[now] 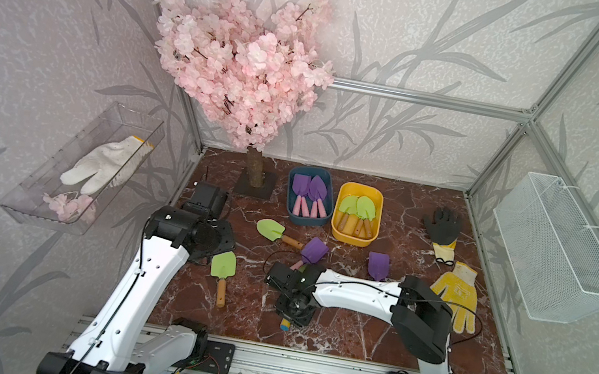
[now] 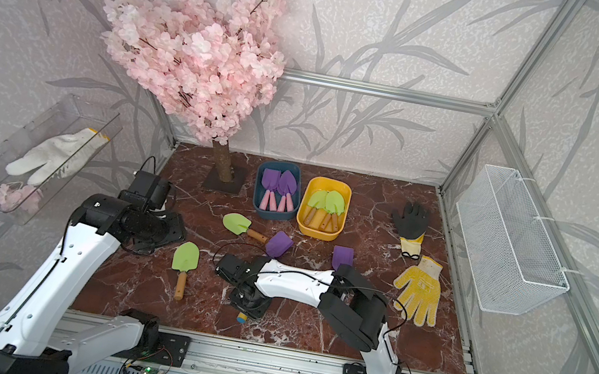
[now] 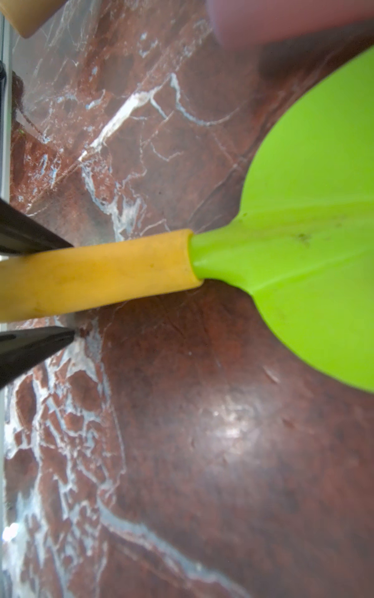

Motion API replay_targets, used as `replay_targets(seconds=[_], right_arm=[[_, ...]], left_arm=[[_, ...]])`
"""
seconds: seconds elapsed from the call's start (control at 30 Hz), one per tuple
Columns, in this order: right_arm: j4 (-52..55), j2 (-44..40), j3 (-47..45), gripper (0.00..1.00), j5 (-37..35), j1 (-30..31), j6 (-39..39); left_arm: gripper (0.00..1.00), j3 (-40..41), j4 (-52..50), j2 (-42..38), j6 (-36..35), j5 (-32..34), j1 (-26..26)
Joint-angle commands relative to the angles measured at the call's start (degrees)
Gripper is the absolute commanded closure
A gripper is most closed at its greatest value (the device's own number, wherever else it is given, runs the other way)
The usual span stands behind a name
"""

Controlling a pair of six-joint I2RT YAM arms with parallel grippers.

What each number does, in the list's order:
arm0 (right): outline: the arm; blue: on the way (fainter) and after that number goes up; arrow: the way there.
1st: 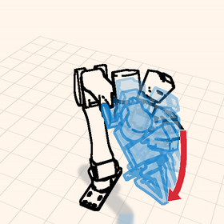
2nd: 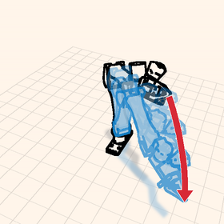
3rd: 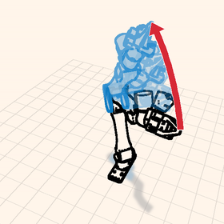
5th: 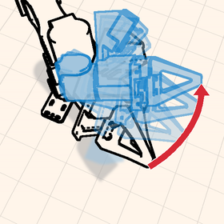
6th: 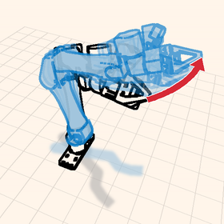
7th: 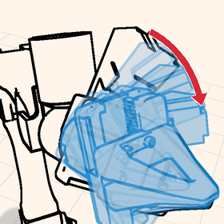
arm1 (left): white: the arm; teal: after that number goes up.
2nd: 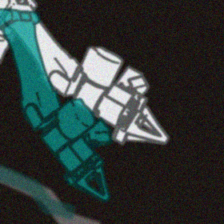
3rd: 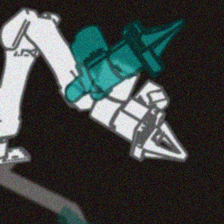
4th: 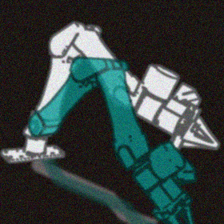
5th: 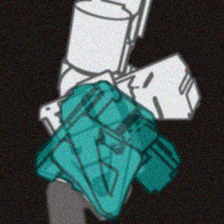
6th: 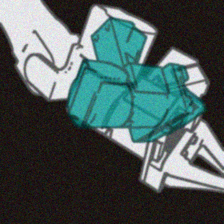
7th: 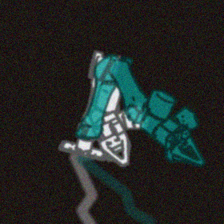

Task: Sort the small shovels by color and place them into the storage box
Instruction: Pick up the shovel from the center of the board, then place the shovel in the storage box.

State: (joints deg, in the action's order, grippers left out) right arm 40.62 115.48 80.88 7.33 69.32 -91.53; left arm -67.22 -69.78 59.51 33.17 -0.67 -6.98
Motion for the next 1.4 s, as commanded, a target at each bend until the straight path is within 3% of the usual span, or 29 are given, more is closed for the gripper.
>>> replay_targets(seconds=[0.0, 0.4, 0.73, 0.9, 1.0, 1.17, 1.37], right_arm=[[2.55, -0.22, 1.55, 0.64, -2.20, 0.25, 1.12], [3.14, -3.80, -1.91, 0.70, -4.73, 0.33, -0.38], [6.21, -12.67, -8.62, 0.73, -8.14, -0.62, 0.17], [11.49, -20.97, -9.75, 0.73, -11.94, -6.88, 9.05], [12.31, -23.55, -7.03, 0.73, -13.78, -13.17, 20.36], [16.15, -18.72, 1.97, 0.73, -9.08, -24.17, 36.81], [17.04, -10.77, 13.07, 0.73, -4.71, -33.67, 48.19]], left_arm=[[0.39, 0.51, -0.01, -0.85, -0.84, -0.45, 0.45], [0.39, 0.69, 0.26, -1.03, -0.65, -0.72, 0.68], [0.40, 0.64, 0.82, -0.95, -0.15, -1.75, 0.77], [0.41, 1.12, 2.82, -0.96, 0.47, -4.38, 0.68], [0.41, 0.96, 3.74, -0.50, 0.56, -6.15, 0.56], [0.41, 0.86, 5.27, 0.31, 1.80, -6.45, -0.31], [0.42, 0.43, 6.01, 1.77, 2.70, -6.89, -1.39]])
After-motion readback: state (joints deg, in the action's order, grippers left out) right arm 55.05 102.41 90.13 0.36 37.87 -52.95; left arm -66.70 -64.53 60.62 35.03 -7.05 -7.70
